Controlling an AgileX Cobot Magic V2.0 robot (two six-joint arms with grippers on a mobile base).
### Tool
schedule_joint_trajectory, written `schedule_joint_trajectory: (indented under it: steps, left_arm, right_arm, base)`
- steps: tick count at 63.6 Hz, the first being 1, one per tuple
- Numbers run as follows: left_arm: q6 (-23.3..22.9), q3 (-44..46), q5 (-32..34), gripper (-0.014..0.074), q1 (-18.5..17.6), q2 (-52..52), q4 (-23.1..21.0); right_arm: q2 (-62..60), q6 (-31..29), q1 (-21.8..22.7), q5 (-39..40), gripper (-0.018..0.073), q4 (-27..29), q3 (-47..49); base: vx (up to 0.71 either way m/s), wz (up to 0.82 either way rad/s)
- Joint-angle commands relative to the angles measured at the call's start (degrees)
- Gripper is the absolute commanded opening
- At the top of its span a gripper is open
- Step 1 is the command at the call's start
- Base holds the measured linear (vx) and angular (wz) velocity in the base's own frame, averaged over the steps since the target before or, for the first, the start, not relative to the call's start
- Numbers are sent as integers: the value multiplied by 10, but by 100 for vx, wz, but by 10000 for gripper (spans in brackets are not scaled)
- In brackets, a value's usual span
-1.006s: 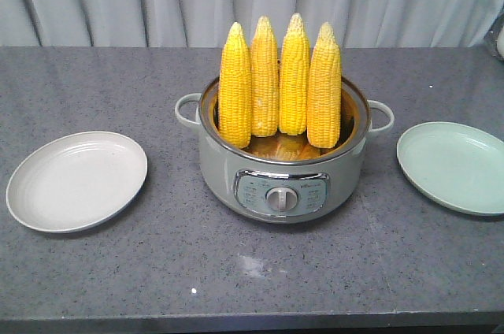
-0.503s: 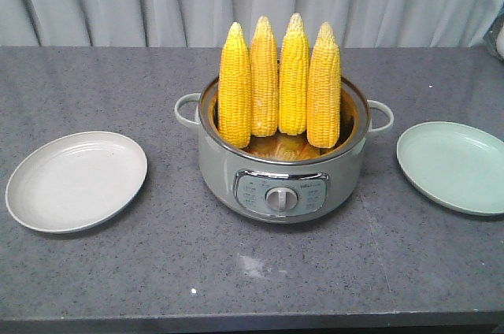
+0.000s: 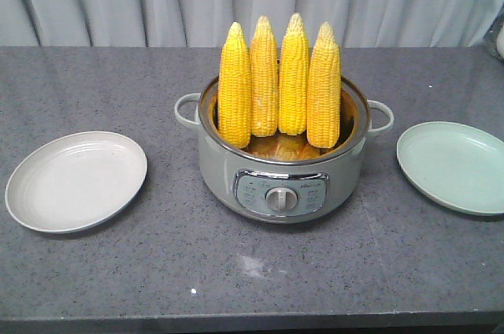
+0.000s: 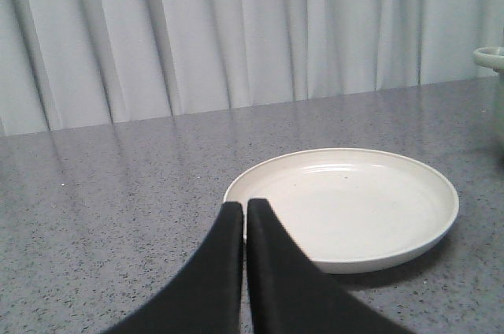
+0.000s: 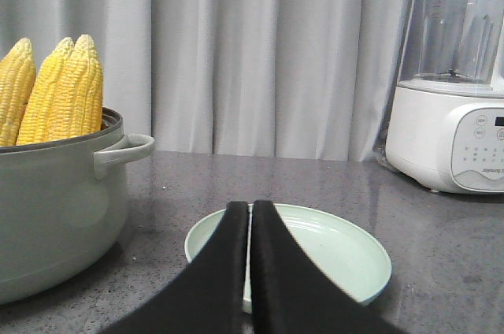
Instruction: Distribute corn equally
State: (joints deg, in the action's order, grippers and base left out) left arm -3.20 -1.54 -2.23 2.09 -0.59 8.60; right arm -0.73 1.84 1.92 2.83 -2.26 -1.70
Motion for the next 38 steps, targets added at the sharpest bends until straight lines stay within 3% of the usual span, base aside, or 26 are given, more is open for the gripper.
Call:
schedule_joint_trajectory:
  steps: [1,38]
  left_arm:
    - [-3,-2,45,-7,1,-9,-5]
    - [-3,-2,45,-7,1,-9,-5]
  right_arm:
    - [-2,-5,4,45,-4,-5,-5]
    - [-2,-5,4,45,-4,-5,-5]
  base:
    - [0,0]
    - [0,0]
